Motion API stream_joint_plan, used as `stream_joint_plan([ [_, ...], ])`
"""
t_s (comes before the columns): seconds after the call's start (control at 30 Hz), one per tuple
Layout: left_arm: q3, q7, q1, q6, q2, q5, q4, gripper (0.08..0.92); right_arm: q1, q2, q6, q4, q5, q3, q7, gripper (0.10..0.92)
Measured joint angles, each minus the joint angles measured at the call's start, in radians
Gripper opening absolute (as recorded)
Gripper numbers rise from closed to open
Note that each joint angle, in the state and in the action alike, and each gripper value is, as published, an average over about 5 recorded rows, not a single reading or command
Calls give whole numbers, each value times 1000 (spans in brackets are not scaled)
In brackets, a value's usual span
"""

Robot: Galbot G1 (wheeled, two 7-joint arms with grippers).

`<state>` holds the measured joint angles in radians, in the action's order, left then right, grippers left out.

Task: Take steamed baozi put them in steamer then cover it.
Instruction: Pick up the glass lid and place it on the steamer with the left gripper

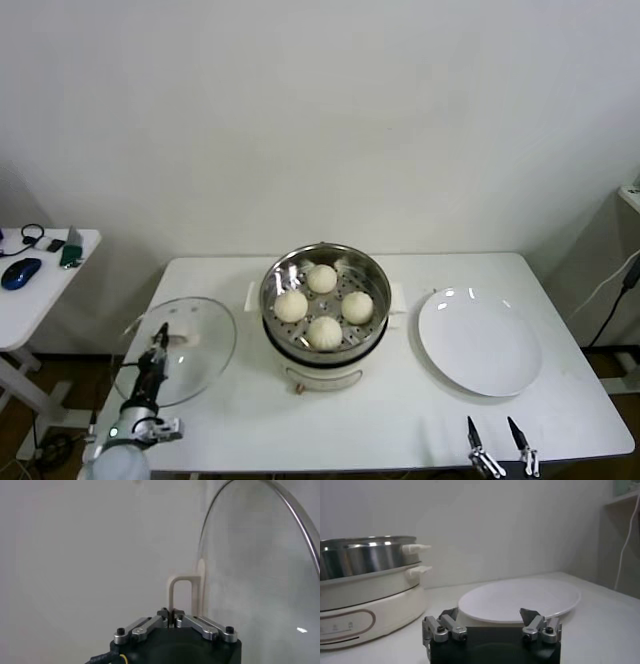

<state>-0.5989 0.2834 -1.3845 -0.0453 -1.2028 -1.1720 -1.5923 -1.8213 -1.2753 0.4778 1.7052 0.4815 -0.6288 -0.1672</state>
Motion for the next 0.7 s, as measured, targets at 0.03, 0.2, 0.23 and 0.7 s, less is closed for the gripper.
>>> stream_joint_plan([
  [0.03, -2, -10, -4, -11, 10, 20, -22, 141, -1, 0, -2, 3, -5, -2, 3, 823],
  [0.2, -7, -82, -20, -99, 76, 120, -156, 141, -11, -1, -14, 19, -37, -13, 24, 823],
  [0.23, -5, -100, -20, -122, 92, 138, -185, 141, -13, 0, -18, 24, -44, -16, 29, 823],
  [0.7, 195, -254, 90, -477, 179, 245, -484, 141, -11, 1, -91, 100, -86, -25, 58, 823],
])
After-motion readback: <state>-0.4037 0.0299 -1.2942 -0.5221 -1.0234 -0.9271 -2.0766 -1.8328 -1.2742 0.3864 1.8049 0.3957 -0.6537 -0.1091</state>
